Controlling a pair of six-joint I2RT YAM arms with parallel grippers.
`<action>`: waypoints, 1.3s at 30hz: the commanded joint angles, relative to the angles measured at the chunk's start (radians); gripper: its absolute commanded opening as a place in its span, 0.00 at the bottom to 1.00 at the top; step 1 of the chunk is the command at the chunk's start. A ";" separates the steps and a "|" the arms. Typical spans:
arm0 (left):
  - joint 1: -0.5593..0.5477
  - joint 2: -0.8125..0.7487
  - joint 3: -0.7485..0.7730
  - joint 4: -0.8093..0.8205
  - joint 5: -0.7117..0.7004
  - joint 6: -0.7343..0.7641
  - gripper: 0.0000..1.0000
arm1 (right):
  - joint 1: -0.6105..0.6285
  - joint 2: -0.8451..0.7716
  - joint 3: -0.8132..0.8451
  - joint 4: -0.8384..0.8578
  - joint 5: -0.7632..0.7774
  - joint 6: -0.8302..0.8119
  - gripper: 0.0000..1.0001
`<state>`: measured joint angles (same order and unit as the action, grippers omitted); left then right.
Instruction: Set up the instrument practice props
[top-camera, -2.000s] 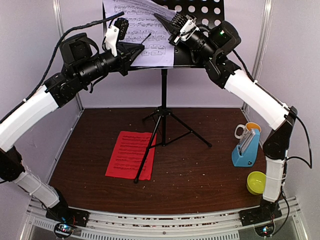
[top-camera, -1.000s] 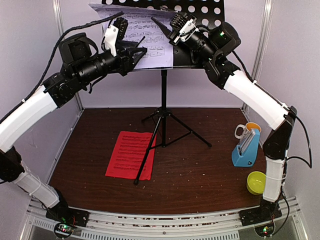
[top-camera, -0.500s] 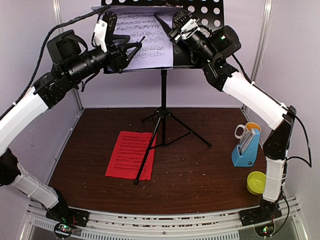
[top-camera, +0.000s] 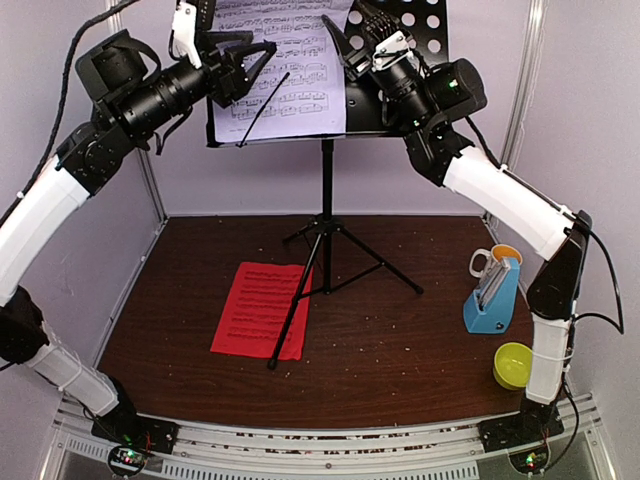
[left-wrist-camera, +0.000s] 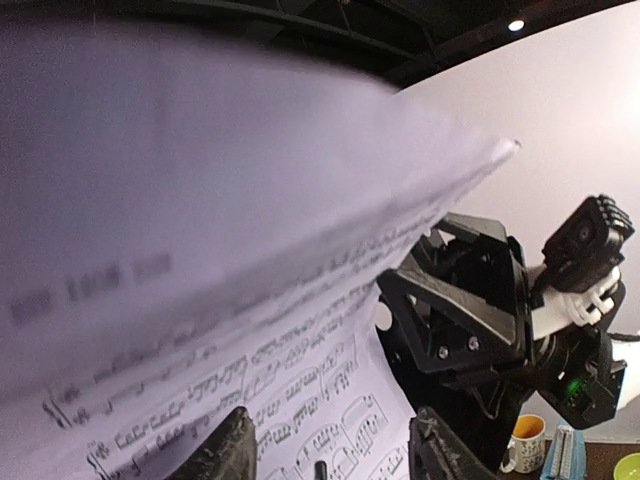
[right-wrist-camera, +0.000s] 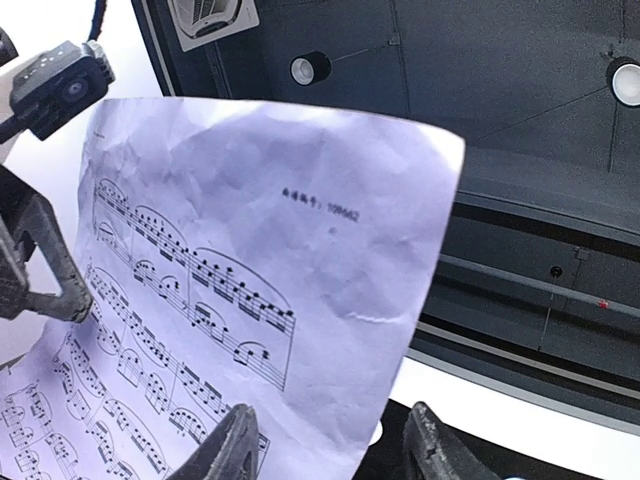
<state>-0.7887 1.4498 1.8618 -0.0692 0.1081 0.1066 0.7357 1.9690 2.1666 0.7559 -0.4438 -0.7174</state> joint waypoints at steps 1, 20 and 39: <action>-0.004 0.067 0.151 0.018 -0.012 0.041 0.53 | 0.012 -0.020 -0.023 0.061 0.023 0.036 0.51; 0.145 0.254 0.483 -0.021 -0.021 0.003 0.54 | 0.045 -0.155 -0.218 0.136 0.081 0.049 0.89; 0.166 0.255 0.527 -0.082 -0.064 0.046 0.59 | 0.051 -0.306 -0.409 0.191 0.192 0.149 1.00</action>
<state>-0.6292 1.7355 2.3756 -0.1452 0.0666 0.1253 0.7803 1.7332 1.7947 0.9180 -0.3149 -0.6254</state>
